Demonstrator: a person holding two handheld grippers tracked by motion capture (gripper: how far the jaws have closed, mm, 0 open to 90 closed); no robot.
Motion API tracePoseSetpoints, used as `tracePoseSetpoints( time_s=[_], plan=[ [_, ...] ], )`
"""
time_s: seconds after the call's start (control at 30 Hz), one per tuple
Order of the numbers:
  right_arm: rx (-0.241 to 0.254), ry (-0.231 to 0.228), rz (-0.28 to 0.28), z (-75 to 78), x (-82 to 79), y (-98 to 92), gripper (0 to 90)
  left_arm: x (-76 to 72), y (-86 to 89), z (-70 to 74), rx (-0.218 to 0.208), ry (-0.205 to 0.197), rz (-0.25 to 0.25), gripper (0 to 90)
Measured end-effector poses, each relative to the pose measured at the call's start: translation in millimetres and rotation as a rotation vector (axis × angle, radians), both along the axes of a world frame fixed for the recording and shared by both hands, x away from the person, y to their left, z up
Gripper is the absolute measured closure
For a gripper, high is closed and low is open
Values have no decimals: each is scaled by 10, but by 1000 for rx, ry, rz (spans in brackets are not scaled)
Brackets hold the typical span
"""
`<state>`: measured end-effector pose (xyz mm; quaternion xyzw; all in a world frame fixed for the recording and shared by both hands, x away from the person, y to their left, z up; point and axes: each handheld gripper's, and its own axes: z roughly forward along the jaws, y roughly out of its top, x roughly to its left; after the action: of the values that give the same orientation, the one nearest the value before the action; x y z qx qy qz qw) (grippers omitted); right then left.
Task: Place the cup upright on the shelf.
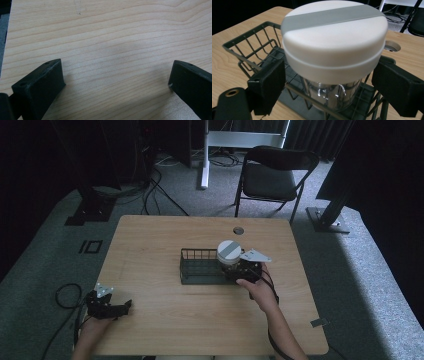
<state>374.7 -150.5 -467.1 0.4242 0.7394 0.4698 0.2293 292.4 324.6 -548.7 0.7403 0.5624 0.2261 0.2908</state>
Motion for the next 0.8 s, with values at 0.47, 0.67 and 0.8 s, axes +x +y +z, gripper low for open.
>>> tracePoseSetpoints(
  time_s=[0.47,0.67,0.8],
  plan=[
    [-1,-23,-11,6,-150,-176,118,0,0,0,0,0,0,1],
    [0,-25,-22,-19,-210,-274,118,0,0,0,0,0,0,1],
    [1,-25,-29,-39,-243,-336,118,0,0,0,0,0,0,1]
  ],
)
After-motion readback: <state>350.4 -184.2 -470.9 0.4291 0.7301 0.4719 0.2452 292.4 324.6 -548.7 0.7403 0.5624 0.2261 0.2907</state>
